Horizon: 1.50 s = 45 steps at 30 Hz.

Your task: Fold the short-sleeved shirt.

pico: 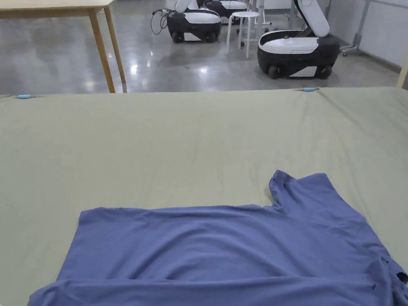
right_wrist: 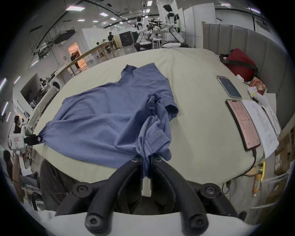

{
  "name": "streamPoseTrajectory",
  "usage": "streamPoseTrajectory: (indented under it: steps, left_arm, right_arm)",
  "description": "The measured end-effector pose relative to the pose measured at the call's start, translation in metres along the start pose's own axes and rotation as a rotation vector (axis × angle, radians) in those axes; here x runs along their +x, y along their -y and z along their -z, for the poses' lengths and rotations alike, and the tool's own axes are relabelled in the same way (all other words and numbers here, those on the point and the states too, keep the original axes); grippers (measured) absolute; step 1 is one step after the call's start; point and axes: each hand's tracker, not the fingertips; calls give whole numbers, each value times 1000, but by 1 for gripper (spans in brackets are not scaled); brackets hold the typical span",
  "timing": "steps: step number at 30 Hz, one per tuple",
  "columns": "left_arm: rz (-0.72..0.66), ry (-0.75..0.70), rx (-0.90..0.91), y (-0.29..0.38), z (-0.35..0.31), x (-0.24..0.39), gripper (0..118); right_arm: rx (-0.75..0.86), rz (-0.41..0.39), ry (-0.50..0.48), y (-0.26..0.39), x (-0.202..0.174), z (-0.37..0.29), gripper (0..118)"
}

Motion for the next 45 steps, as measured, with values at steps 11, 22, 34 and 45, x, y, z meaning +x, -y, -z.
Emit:
streamPoseTrajectory:
  steps: [11,22,34,45]
  left_arm:
    - [-17,-27,86,-28,9,-5,108]
    - [-4,-33,181,-168,91,9,0]
    - [82,-161,-17,-210,196,22,96]
    - [109,-94,8,-207,184,31,10]
  right_arm:
    - [61,-66,97,-32,1,-4,115]
    - [218,-13,102,-149,-7,55,6]
    - [93,-51,100,-188,6,125,6]
    - [-8,-63,90,-218,25,164,71]
